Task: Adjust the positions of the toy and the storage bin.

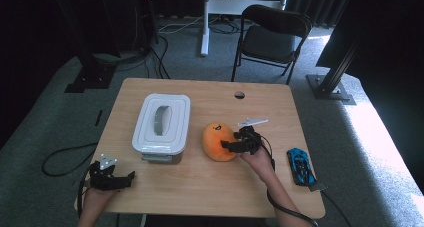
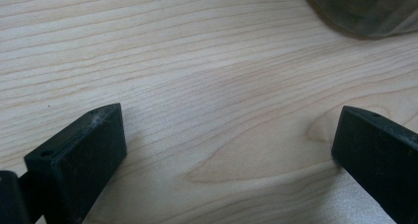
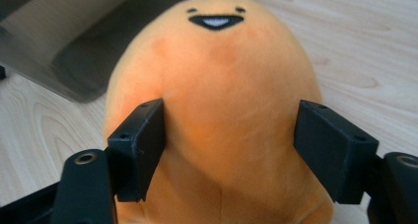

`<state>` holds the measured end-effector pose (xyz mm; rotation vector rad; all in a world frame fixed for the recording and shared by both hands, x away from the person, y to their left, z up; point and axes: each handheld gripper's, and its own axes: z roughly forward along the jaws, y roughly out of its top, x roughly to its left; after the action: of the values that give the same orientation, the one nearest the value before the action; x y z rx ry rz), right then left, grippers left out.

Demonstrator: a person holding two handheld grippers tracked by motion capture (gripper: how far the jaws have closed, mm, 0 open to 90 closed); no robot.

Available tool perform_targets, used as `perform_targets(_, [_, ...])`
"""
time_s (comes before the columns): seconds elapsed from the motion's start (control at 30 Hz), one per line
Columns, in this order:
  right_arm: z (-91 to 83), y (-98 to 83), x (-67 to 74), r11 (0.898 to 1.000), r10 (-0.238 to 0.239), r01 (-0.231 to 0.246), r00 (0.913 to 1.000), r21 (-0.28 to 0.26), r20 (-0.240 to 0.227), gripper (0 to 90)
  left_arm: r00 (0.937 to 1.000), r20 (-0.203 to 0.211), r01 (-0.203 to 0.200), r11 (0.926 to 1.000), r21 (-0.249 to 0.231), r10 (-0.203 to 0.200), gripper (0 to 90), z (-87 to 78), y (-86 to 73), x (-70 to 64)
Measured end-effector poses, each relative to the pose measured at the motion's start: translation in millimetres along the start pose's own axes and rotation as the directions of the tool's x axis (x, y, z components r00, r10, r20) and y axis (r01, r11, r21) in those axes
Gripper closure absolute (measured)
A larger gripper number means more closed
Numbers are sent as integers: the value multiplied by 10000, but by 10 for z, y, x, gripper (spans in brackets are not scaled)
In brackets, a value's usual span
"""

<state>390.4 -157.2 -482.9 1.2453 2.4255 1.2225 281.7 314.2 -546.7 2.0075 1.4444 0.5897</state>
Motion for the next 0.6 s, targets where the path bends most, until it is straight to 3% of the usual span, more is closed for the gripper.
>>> perform_targets(0.1, [31,-29,1,10000,85,-85,10000,-37,27,300,10000,-1,-2,10000,4,2,5,0,0,0])
perform_targets(0.2, [61,-31,46,9997,-164,165,9998,179,-61,296,10000,-1,0,10000,3,0,5,0,0,0])
perform_targets(0.47, [120,-24,166,9925,-1144,1145,9934,421,-49,262,10000,-35,58,10000,-8,-58,5,-2,-3,-5])
perform_targets(0.6, [181,-39,222,9862,-1588,1580,9872,484,122,297,10000,-27,32,10000,1,-32,5,-2,-2,-2])
